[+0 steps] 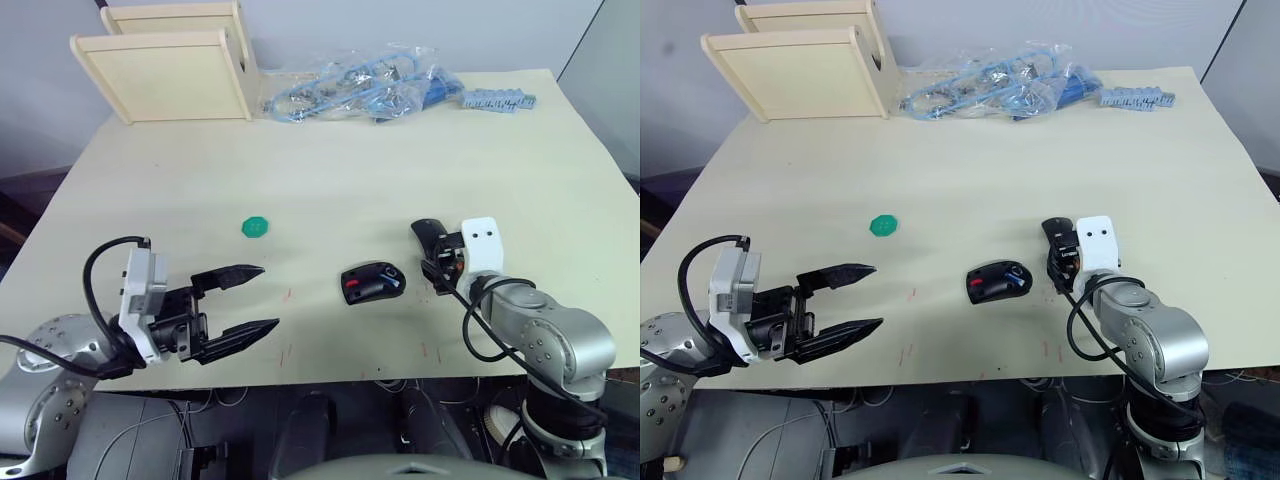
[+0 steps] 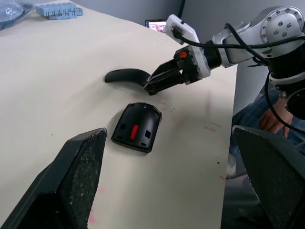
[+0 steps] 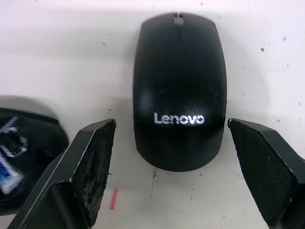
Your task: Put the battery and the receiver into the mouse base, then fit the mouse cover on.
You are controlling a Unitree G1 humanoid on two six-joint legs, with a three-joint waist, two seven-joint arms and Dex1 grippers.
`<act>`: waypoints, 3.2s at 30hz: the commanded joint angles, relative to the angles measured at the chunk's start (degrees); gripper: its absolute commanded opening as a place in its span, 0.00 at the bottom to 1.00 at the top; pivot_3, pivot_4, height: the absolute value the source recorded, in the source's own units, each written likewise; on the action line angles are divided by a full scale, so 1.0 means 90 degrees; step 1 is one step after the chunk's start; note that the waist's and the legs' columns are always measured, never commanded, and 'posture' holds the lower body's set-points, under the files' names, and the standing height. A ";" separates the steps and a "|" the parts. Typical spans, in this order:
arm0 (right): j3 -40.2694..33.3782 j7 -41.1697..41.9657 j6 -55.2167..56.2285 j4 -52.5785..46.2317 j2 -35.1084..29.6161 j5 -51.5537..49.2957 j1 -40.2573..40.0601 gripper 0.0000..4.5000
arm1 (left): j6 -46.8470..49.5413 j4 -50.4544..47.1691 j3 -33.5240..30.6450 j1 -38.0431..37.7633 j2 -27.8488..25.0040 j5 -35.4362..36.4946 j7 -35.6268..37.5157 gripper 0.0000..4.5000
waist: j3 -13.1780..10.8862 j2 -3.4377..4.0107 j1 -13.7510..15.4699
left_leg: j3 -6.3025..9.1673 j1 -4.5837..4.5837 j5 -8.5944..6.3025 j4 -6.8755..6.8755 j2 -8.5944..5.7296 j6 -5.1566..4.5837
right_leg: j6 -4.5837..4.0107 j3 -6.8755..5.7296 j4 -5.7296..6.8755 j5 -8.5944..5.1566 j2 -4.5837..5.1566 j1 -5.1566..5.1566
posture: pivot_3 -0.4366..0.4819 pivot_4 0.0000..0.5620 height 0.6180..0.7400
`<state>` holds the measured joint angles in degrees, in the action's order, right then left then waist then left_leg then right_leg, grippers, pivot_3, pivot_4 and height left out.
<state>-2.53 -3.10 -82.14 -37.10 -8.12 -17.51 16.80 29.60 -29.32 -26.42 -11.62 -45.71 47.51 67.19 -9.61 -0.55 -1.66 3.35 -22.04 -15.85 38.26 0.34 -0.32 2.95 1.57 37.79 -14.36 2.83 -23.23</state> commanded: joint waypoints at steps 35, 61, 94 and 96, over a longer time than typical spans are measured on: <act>0.0114 0.0330 0.0663 0.0354 0.0045 0.0555 0.0304 0.88 | -0.0137 -0.0219 -0.0042 -0.0196 -0.0035 0.0174 -0.0063 1.00 | -0.0003 0.0003 -0.0076 | 0.0000 -0.0016 0.0000 -0.0007 0.0000 0.0000 | 0.0001 0.0002 0.0002 0.0001 0.0000 -0.0021 | 0.48 0.27 1.00; 0.0135 0.0413 0.0773 0.0327 0.0096 0.0621 0.0140 0.76 | -0.0312 -0.0018 0.0160 -0.0119 -0.0035 0.0078 0.0028 1.00 | -0.0006 0.0008 -0.0076 | 0.0000 -0.0019 0.0000 -0.0008 0.0001 0.0000 | 0.0001 0.0002 0.0001 0.0000 0.0000 -0.0024 | 0.48 0.27 1.00; 0.0264 0.5548 0.3086 0.0588 -0.3920 -0.1225 0.0810 0.61 | -0.0503 0.0170 0.0315 -0.0004 0.0081 -0.0023 0.0108 1.00 | -0.0064 -0.0004 -0.0065 | 0.0000 -0.0040 0.0000 -0.0002 0.0006 -0.0001 | 0.0004 -0.0012 -0.0008 0.0002 -0.0004 -0.0029 | 0.48 0.27 1.00; 0.0335 0.5902 0.3380 0.0777 -0.4093 -0.1249 0.0943 0.61 | -0.0522 0.0147 0.0279 0.0013 0.0137 0.0029 0.0015 1.00 | -0.0067 -0.0005 -0.0060 | 0.0001 -0.0048 0.0000 -0.0001 0.0005 -0.0001 | 0.0004 -0.0012 -0.0008 0.0003 -0.0003 -0.0035 | 0.48 0.27 1.00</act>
<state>0.85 47.41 -54.74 -29.84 -44.02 -28.08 23.83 25.86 -27.52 -23.01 -11.61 -44.65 47.27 67.60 -10.21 -0.59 -2.19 3.38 -22.50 -15.85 38.26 0.37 -0.32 3.01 1.49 37.71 -14.33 2.82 -23.57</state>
